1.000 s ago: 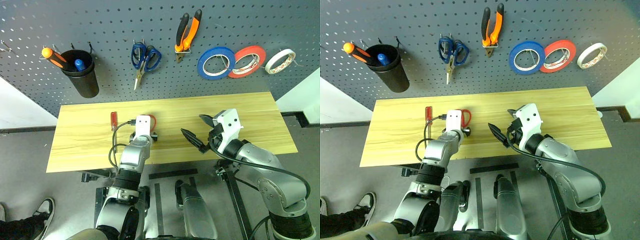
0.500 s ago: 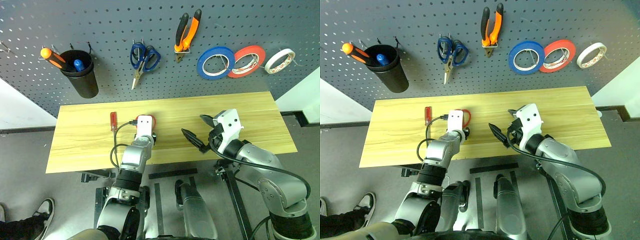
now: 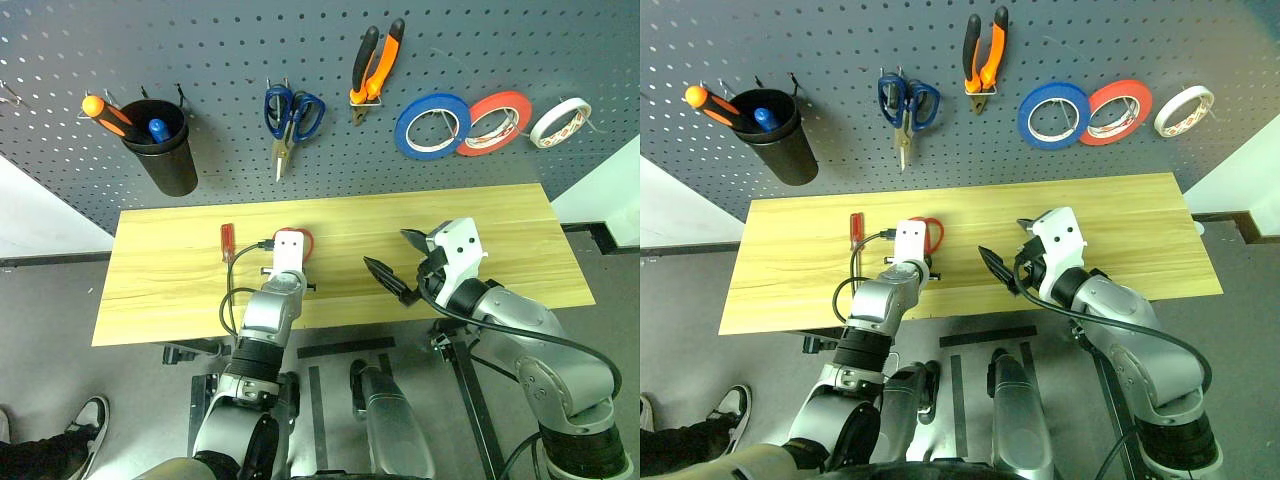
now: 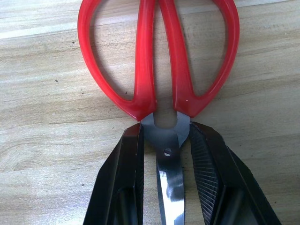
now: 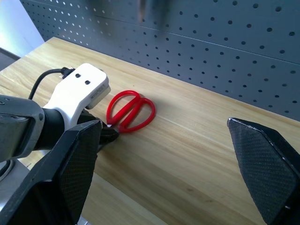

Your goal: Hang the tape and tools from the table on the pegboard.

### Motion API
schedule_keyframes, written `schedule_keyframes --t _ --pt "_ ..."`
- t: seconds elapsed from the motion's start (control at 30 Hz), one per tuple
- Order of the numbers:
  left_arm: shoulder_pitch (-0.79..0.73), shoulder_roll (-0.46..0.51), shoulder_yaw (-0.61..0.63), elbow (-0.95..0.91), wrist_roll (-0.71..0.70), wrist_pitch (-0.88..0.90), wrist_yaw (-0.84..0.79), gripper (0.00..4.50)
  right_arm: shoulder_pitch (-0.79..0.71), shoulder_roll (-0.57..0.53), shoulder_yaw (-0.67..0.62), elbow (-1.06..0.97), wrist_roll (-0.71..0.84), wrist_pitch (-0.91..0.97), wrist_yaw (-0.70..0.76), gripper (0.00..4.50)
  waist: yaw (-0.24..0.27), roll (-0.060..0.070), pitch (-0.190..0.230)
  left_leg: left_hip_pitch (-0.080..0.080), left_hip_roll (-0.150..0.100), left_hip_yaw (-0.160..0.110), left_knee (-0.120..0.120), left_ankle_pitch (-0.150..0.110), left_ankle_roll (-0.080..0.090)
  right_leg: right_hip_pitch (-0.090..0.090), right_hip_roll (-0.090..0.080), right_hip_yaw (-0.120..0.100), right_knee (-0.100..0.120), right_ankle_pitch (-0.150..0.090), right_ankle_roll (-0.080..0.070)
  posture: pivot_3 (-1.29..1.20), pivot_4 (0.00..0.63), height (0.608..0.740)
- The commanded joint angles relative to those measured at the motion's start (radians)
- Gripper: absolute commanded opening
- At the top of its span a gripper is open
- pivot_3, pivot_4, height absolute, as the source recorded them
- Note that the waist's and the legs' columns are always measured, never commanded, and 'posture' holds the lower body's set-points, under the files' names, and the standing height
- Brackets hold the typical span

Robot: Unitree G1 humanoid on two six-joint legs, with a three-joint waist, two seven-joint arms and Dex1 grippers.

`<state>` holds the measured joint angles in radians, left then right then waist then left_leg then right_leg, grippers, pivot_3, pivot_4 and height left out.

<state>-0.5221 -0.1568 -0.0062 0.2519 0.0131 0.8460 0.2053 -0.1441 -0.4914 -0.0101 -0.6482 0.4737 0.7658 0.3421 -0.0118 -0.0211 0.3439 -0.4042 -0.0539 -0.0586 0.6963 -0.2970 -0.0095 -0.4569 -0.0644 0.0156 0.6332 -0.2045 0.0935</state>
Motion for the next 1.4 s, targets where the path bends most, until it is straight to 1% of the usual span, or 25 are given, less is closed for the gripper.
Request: schedule_keyframes --t 0.03,0.23,0.33,0.37,0.47,0.53,0.6,0.77,1.0,1.17,1.23,1.33,1.4 --pt "0.054 0.004 -0.035 -0.007 0.008 0.025 -0.029 1.05 0.002 -0.001 -0.003 -0.029 -0.009 -0.021 0.006 4.50 0.000 0.000 0.000 0.000 0.000 0.000 0.000 0.000 0.000 0.000 0.000 0.000 0.000 0.000 0.000 0.01 0.326 0.740" --pt "0.156 0.055 -0.153 -0.162 0.049 -0.033 -0.092 1.05 -0.001 0.006 -0.003 -0.027 -0.017 -0.022 0.004 4.50 0.002 0.000 0.000 -0.002 0.000 0.000 -0.004 0.000 0.000 -0.004 -0.001 0.000 -0.002 0.000 0.000 0.01 0.318 0.740" --pt "0.199 0.068 -0.170 -0.208 0.054 -0.062 -0.108 1.05 -0.003 0.008 -0.003 -0.026 -0.020 -0.022 0.004 4.50 0.002 0.000 0.000 -0.002 0.000 0.000 -0.008 0.000 0.000 -0.005 -0.002 0.000 -0.004 0.000 0.000 0.01 0.317 0.740" --pt "0.210 0.076 -0.178 -0.228 0.058 -0.082 -0.117 1.05 -0.003 0.008 -0.003 -0.025 -0.021 -0.022 0.005 4.50 0.002 0.000 0.000 -0.002 0.000 0.000 -0.008 0.000 0.000 -0.005 -0.002 0.000 -0.004 0.000 0.000 0.01 0.314 0.740" --pt "0.251 0.126 -0.258 -0.344 0.080 -0.154 -0.177 1.05 -0.001 0.002 -0.007 -0.020 -0.027 -0.026 0.007 4.50 0.001 0.000 0.000 -0.003 0.000 0.000 -0.011 0.000 0.000 -0.007 -0.003 0.001 -0.005 0.000 -0.001 0.01 0.311 0.740" --pt "0.266 0.135 -0.286 -0.385 0.082 -0.184 -0.199 1.05 -0.002 0.003 -0.008 -0.016 -0.031 -0.029 0.008 4.50 0.003 0.000 0.000 -0.004 0.000 0.000 -0.012 0.000 0.000 -0.008 -0.003 0.001 -0.005 0.000 -0.001 0.01 0.308 0.740" --pt "0.272 0.136 -0.298 -0.403 0.080 -0.205 -0.217 1.05 -0.003 0.004 -0.008 -0.012 -0.034 -0.031 0.010 4.50 0.006 0.000 0.000 -0.004 0.000 0.000 -0.012 0.000 0.000 -0.008 -0.003 0.001 -0.006 0.000 -0.001 0.02 0.306 0.740" --pt "0.282 0.126 -0.335 -0.451 0.066 -0.321 -0.269 1.05 0.004 0.002 -0.014 -0.011 -0.045 -0.033 0.012 4.50 0.004 0.000 0.000 -0.004 -0.001 0.000 -0.012 0.000 0.000 -0.008 -0.004 0.000 -0.007 0.000 -0.001 0.01 0.303 0.740" --pt "0.271 0.209 -0.432 -0.494 0.141 -0.542 -0.347 1.05 0.004 0.001 -0.025 -0.009 -0.055 -0.041 0.015 4.50 0.002 0.000 0.000 -0.004 -0.001 0.000 -0.013 0.000 0.000 -0.008 -0.004 0.001 -0.007 0.000 -0.001 0.01 0.294 0.740" --pt "0.265 0.244 -0.444 -0.502 0.203 -0.652 -0.344 1.05 -0.002 0.002 -0.034 -0.001 -0.061 -0.052 0.020 4.50 0.003 0.000 0.000 -0.004 -0.001 0.000 -0.013 0.000 0.000 -0.008 -0.004 0.001 -0.007 0.000 -0.001 0.02 0.291 0.740" --pt "0.271 0.270 -0.442 -0.520 0.235 -0.732 -0.338 1.05 -0.014 0.001 -0.049 0.005 -0.054 -0.057 0.026 4.50 0.002 0.000 0.000 -0.004 -0.001 0.000 -0.013 0.000 0.000 -0.008 -0.004 0.001 -0.007 0.000 -0.001 0.02 0.291 0.740" --pt "0.274 0.312 -0.427 -0.547 0.316 -0.883 -0.279 1.05 -0.031 0.001 -0.066 0.017 -0.048 -0.056 0.027 4.50 0.001 0.001 0.000 -0.004 -0.001 0.000 -0.013 0.000 0.000 -0.008 -0.003 0.001 -0.007 0.000 -0.001 0.02 0.289 0.740" --pt "0.276 0.316 -0.387 -0.568 0.346 -0.935 -0.228 1.05 -0.035 -0.001 -0.069 0.022 -0.052 -0.057 0.030 4.50 0.003 0.001 0.000 -0.004 -0.001 0.000 -0.013 0.000 0.000 -0.008 -0.004 0.001 -0.007 0.000 -0.001 0.02 0.289 0.740"
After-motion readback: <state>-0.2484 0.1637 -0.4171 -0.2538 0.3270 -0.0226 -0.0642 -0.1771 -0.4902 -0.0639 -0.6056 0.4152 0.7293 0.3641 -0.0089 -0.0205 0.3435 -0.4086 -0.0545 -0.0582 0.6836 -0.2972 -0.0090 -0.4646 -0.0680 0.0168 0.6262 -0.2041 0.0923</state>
